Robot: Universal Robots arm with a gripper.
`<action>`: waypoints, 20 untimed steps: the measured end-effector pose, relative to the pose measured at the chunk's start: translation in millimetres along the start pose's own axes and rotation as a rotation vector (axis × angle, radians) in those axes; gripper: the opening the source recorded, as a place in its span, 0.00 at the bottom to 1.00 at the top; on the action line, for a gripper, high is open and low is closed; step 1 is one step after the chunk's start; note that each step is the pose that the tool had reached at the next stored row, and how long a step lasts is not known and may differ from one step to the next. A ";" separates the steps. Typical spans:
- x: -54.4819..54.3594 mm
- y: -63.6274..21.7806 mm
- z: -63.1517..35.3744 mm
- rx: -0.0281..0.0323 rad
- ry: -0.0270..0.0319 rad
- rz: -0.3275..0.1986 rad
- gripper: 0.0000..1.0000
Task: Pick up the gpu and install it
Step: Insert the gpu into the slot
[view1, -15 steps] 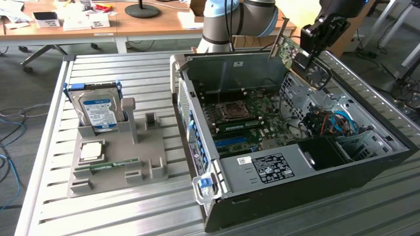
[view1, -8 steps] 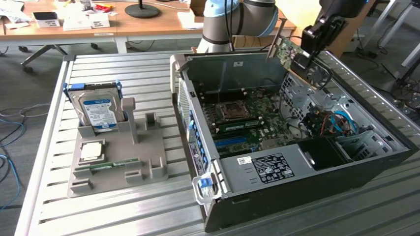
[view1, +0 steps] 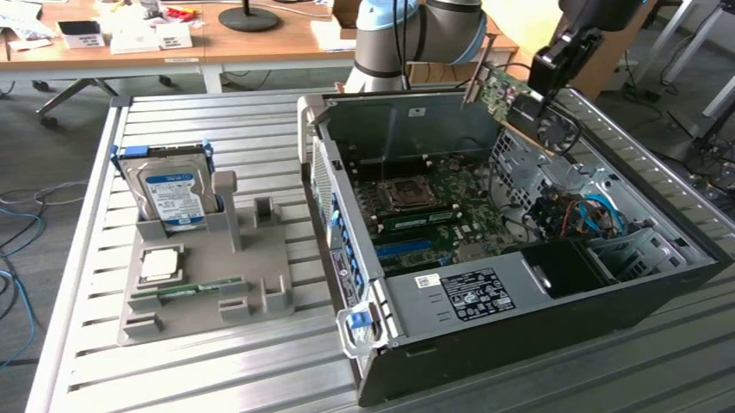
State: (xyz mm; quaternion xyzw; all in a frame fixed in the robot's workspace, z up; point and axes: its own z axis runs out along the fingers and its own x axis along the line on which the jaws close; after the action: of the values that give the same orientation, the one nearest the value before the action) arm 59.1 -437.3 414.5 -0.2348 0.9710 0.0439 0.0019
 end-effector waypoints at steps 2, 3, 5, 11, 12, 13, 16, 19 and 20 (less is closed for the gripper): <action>0.0 0.0 0.0 -0.0007 0.0023 -0.028 0.27; 0.0 0.0 0.0 -0.0011 0.0036 -0.043 0.27; 0.0 0.0 0.1 -0.0018 0.0059 -0.071 0.27; 0.0 0.0 0.2 -0.0041 0.0141 -0.167 0.27; 0.0 0.0 0.2 -0.0045 0.0156 -0.184 0.27; 0.0 0.0 0.2 -0.0049 0.0169 -0.200 0.27; 0.0 0.0 0.3 -0.0061 0.0207 -0.244 0.27; 0.0 0.0 0.3 -0.0071 0.0244 -0.288 0.27; 0.0 0.0 0.3 -0.0074 0.0256 -0.302 0.27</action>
State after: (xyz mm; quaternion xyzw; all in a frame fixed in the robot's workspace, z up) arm 59.1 -437.3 414.2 -0.3787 0.9245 0.0437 -0.0047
